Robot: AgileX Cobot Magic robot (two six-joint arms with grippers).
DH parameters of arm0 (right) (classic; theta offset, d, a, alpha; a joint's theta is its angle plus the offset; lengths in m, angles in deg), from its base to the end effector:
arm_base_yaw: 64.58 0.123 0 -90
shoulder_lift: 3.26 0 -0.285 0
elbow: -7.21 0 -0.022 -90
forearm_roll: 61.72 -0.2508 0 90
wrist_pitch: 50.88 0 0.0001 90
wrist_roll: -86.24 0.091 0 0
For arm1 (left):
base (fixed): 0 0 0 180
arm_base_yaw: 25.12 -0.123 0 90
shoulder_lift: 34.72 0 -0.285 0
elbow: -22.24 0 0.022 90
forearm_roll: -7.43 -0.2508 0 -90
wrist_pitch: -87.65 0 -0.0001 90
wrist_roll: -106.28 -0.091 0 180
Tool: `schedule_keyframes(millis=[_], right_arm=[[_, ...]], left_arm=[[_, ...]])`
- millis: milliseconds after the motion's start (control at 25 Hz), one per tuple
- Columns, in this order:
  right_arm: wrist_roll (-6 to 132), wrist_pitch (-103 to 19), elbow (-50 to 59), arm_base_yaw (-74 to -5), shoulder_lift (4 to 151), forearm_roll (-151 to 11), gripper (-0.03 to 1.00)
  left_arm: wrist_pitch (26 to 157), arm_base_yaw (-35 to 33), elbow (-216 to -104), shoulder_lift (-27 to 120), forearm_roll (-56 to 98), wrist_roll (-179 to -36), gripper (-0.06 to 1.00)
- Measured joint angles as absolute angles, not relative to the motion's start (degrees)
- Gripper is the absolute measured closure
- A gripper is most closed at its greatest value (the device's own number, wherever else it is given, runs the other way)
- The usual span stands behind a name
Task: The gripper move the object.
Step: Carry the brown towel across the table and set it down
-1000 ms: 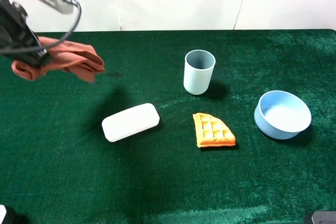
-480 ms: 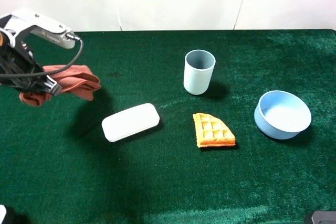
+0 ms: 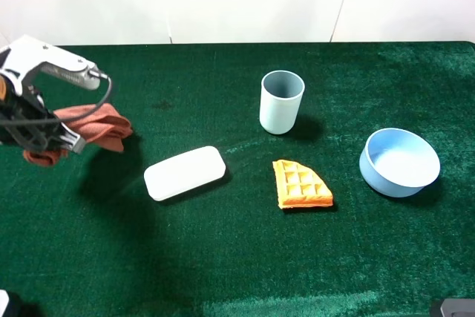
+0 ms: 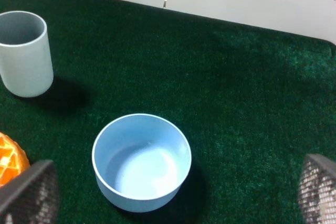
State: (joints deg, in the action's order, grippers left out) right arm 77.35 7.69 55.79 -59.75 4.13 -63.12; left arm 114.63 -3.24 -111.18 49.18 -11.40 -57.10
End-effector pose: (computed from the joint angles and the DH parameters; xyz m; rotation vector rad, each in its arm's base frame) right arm -0.0045 0.0015 0.2804 -0.2394 1.9845 -0.0165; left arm 0.2008 -0.0662 0.1779 0.4789 2.6632 0.0888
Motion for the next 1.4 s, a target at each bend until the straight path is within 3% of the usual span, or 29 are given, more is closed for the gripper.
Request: schedule_keyframes(millis=[640,1280,1400], right_arm=[[77.3,7.7,55.8,-59.7,4.1,-63.1,0.27],[77.3,7.7,55.8,-59.7,4.1,-63.1,0.27],[77.3,7.7,55.8,-59.7,4.1,-63.1,0.27]], left_arm=[[118.8,-3.2,-107.1,49.1,-0.5,-55.6,0.84],[119.9,-3.2,-107.1,49.1,0.0,-55.6,0.84],[119.9,-3.2,-107.1,49.1,0.0,-55.6,0.80]])
